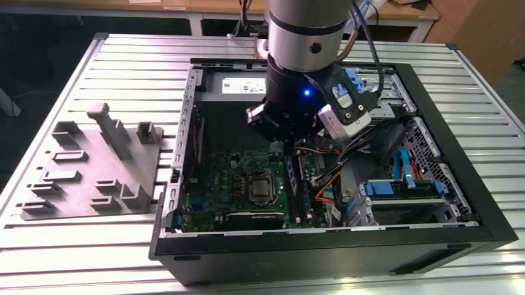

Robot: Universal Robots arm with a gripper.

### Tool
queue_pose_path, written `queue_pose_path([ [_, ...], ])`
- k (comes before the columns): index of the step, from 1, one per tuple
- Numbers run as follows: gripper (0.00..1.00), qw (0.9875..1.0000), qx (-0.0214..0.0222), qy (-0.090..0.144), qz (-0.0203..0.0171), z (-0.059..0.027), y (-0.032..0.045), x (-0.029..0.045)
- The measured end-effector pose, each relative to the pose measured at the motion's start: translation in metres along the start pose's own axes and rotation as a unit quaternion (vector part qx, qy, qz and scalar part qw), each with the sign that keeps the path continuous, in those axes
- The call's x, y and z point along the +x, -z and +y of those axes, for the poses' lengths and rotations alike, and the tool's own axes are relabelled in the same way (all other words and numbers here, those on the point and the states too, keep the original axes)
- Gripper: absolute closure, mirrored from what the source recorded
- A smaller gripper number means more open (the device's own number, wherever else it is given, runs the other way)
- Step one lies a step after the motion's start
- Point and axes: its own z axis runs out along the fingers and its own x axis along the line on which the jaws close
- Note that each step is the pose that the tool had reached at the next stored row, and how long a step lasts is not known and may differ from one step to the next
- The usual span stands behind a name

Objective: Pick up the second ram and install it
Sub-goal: 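Insert the second ram into the second slot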

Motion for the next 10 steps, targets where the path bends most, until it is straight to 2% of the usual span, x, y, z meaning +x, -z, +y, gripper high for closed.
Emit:
queue_pose_path([
  [4,0.89,0.9999,0.0005,-0.011,0.0000,-0.0002,-0.0012,-0.0021],
  [10,0.89,0.9999,0.0006,-0.015,0.0000,-0.0002,-0.0013,-0.0023],
])
